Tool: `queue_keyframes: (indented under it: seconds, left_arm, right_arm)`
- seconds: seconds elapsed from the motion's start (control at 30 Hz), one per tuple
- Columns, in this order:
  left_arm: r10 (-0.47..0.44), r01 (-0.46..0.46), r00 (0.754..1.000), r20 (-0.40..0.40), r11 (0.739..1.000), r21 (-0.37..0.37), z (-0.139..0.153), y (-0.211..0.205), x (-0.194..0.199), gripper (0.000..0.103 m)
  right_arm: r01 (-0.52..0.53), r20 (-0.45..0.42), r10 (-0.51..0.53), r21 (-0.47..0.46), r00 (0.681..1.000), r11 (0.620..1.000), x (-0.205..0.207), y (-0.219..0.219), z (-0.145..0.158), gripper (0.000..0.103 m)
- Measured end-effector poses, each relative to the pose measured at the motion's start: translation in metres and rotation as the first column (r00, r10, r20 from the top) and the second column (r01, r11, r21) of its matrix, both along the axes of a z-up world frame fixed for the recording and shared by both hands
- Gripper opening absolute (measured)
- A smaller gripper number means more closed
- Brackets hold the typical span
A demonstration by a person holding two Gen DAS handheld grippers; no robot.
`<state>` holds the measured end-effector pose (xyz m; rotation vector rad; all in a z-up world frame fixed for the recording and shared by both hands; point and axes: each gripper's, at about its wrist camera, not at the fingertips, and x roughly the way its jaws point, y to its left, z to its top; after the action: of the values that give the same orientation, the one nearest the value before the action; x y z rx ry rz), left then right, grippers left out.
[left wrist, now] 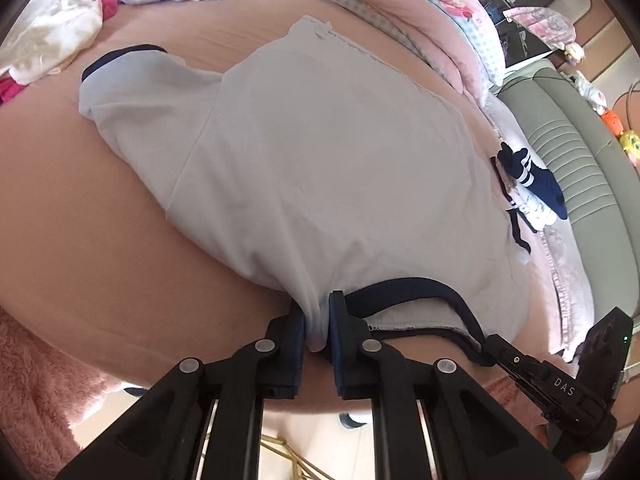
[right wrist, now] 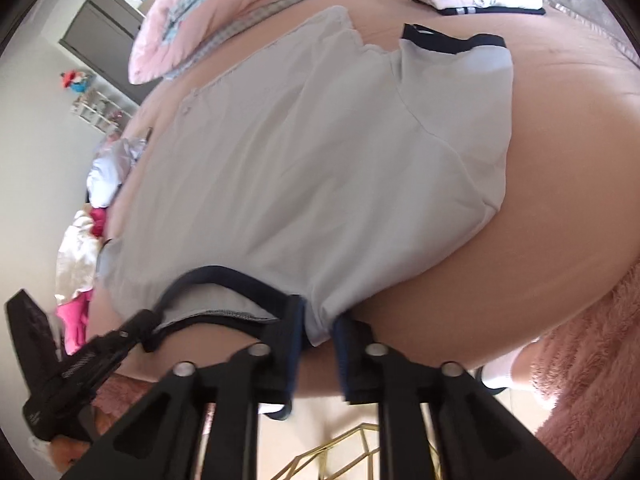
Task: Fold clothes
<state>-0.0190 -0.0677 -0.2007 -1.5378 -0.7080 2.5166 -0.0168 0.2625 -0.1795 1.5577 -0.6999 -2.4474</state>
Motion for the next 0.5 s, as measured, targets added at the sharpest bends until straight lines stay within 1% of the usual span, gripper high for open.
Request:
queue_keyframes:
  seconds: [0.07,0.2,0.27,0.37,0.43,0.47,0.5]
  left_arm:
    - [-0.011,0.011,1.0,0.004,1.0,0.017,0.002,-0.003,0.002,0.008]
    - [-0.032,0.031,0.999,0.014,0.999,0.026,0.001,-0.004,0.004,0.008]
    - [-0.032,0.031,0.999,0.025,0.999,0.032,-0.001,-0.008,0.009,0.008]
    - [-0.038,0.037,0.998,0.041,0.999,0.026,-0.003,-0.009,0.01,0.008]
    - [-0.049,0.048,0.997,0.061,0.999,0.018,-0.004,-0.008,0.01,0.011]
    - [-0.05,0.048,0.996,0.071,0.998,0.03,-0.004,-0.009,0.012,0.011]
    - [-0.055,0.052,0.994,0.091,0.998,0.043,-0.002,-0.011,0.012,0.012]
  right_arm:
    - [0.006,-0.016,-0.006,0.001,1.0,1.0,0.005,0.003,0.006,0.008]
    - [-0.006,-0.045,0.009,0.051,0.999,0.999,0.01,-0.002,0.02,0.008]
    - [-0.017,-0.027,0.02,0.085,0.999,0.996,0.011,-0.003,0.018,0.008]
    - [-0.042,0.015,0.041,0.123,0.999,0.991,0.004,-0.013,0.007,0.008]
    - [-0.063,0.035,0.058,0.156,0.998,0.986,0.0,-0.018,0.001,0.007]
    - [-0.072,0.035,0.067,0.171,0.997,0.983,-0.001,-0.019,0.003,0.007]
    - [-0.071,0.035,0.066,0.171,0.997,0.983,-0.001,-0.019,0.006,0.013]
